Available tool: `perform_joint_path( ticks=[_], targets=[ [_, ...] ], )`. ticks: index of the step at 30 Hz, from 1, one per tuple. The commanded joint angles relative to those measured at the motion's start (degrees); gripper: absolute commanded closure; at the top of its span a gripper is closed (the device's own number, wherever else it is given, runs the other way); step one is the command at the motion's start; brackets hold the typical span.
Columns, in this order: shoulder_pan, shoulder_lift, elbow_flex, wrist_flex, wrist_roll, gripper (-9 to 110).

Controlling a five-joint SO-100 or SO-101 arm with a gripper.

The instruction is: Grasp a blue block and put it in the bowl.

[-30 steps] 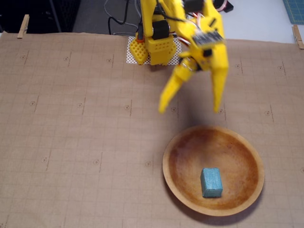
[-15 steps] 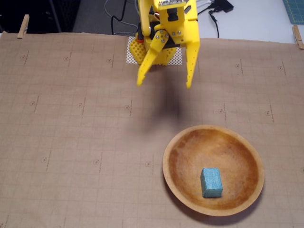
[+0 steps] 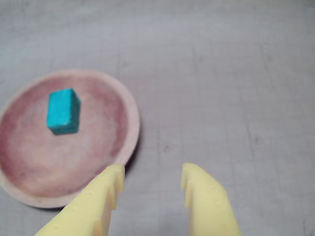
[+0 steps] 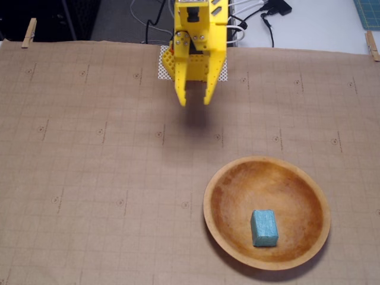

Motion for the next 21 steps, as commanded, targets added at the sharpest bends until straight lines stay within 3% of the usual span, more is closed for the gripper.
perform_joint_path(
  ticks=[1,9,21],
  targets=[
    [1.58,1.85,-2.72,1.67,-1.05,95],
    [2.2,5.89,-1.85,8.44,-0.79,105],
    [1.85,8.53,8.96,12.57,-1.05,105]
  ],
)
